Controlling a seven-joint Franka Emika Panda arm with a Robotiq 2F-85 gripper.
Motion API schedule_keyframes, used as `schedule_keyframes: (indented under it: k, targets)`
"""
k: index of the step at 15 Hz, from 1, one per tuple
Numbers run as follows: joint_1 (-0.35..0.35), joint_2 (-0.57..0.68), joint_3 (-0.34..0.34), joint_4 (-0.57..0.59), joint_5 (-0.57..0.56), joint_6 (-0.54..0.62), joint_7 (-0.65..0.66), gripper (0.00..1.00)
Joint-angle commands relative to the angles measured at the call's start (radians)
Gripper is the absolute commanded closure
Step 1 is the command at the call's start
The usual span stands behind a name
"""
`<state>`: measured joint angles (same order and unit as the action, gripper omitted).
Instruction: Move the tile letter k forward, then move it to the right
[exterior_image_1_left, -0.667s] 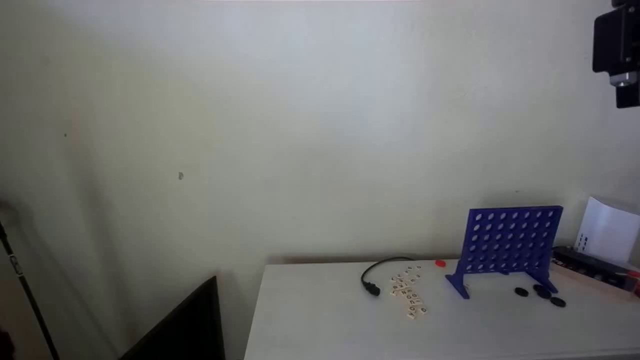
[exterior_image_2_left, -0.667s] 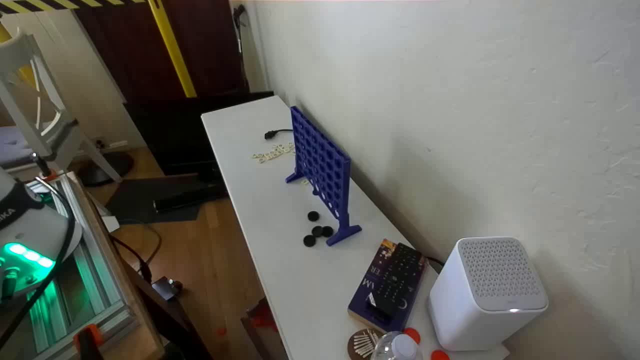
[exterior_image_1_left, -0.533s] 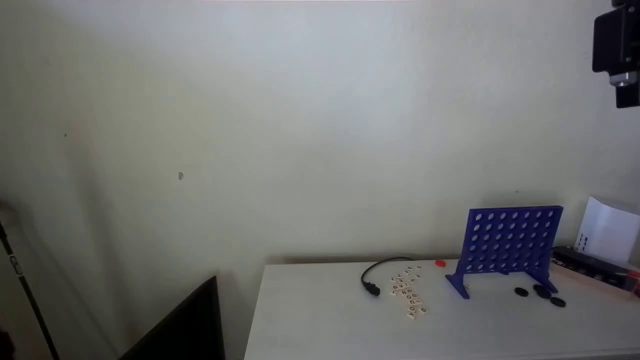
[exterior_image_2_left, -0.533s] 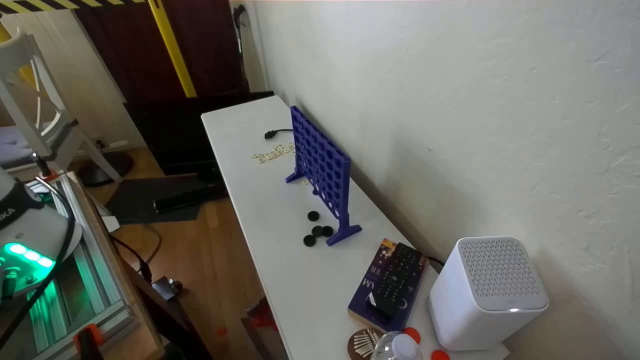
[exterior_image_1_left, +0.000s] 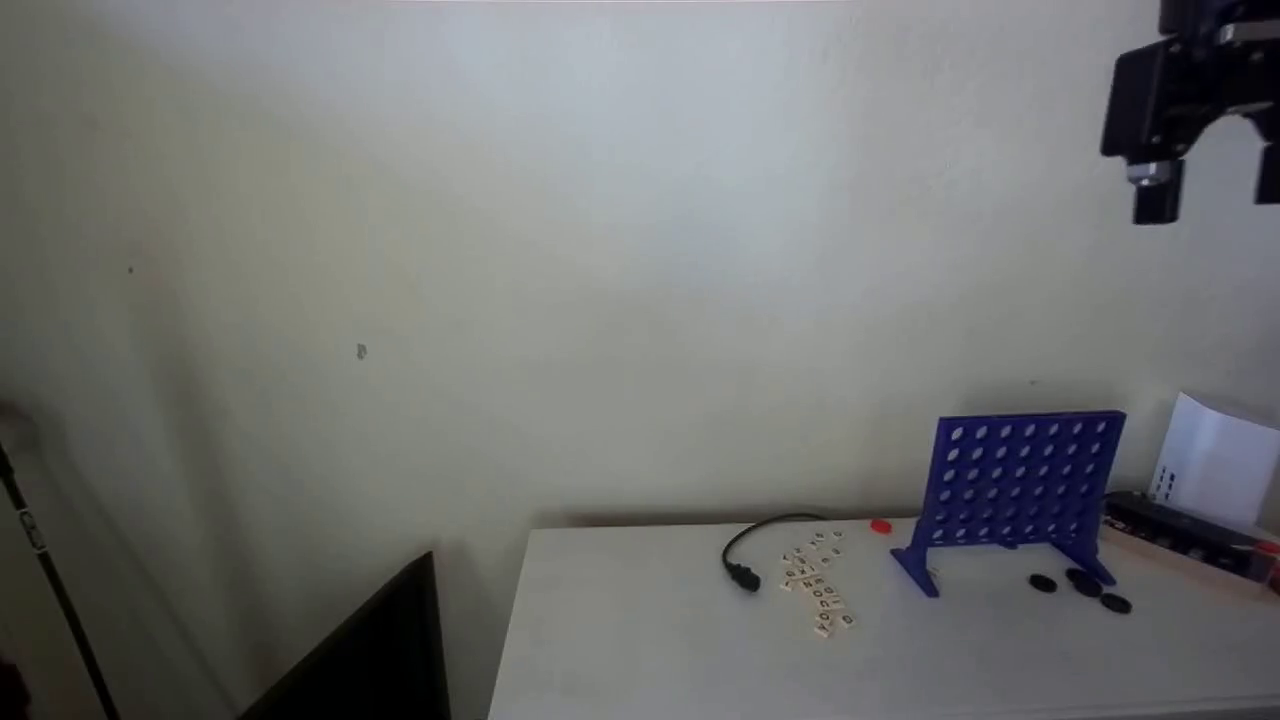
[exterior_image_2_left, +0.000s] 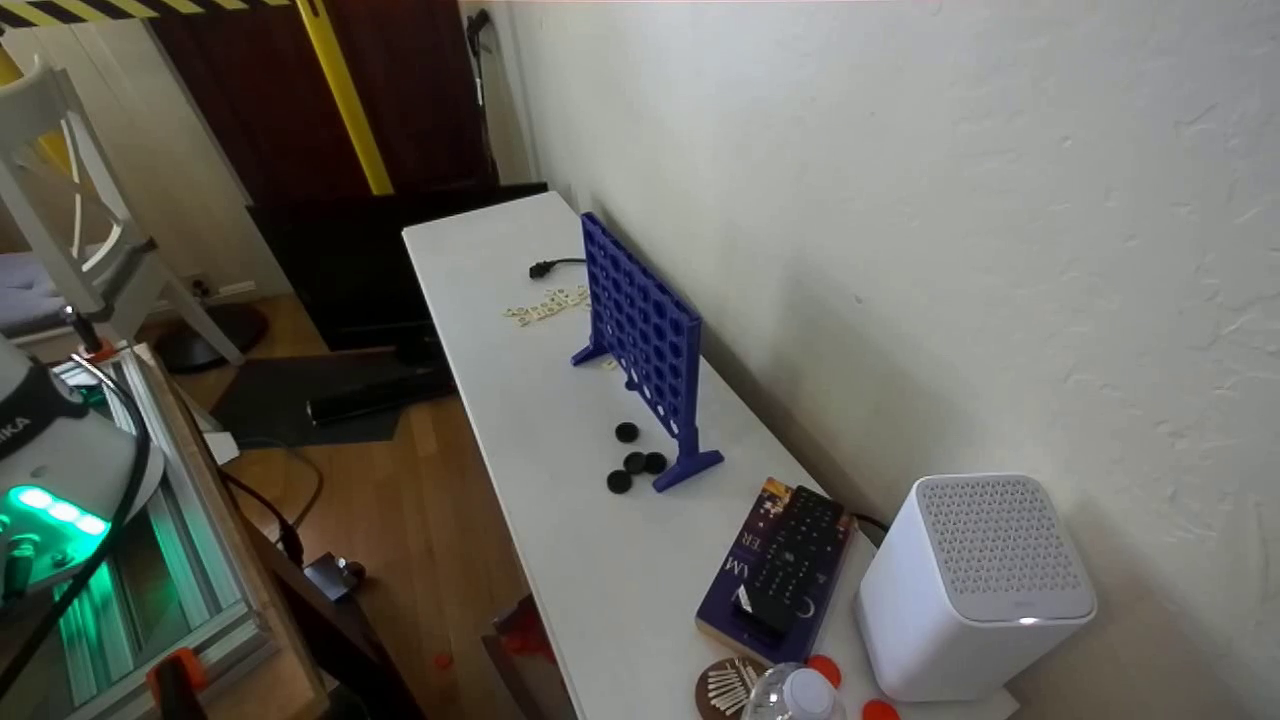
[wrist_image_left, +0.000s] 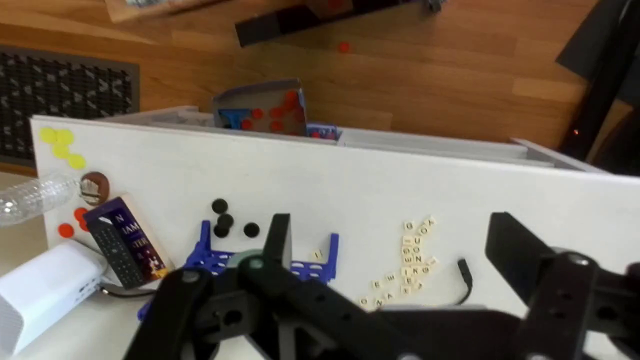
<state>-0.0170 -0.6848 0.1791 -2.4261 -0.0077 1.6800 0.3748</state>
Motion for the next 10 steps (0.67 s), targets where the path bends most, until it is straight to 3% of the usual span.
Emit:
schedule_keyframes:
  k: [1, 7, 10]
  targets:
    - [-0.021, 0.143, -0.028, -0.023, 0.040, 0.283, 0.040, 0.00]
    - [-0.013, 0.490, -0.099, -0.046, 0.102, 0.755, -0.004, 0.00]
    - [0.005, 0.669, -0.124, -0.020, 0.164, 0.886, -0.042, 0.00]
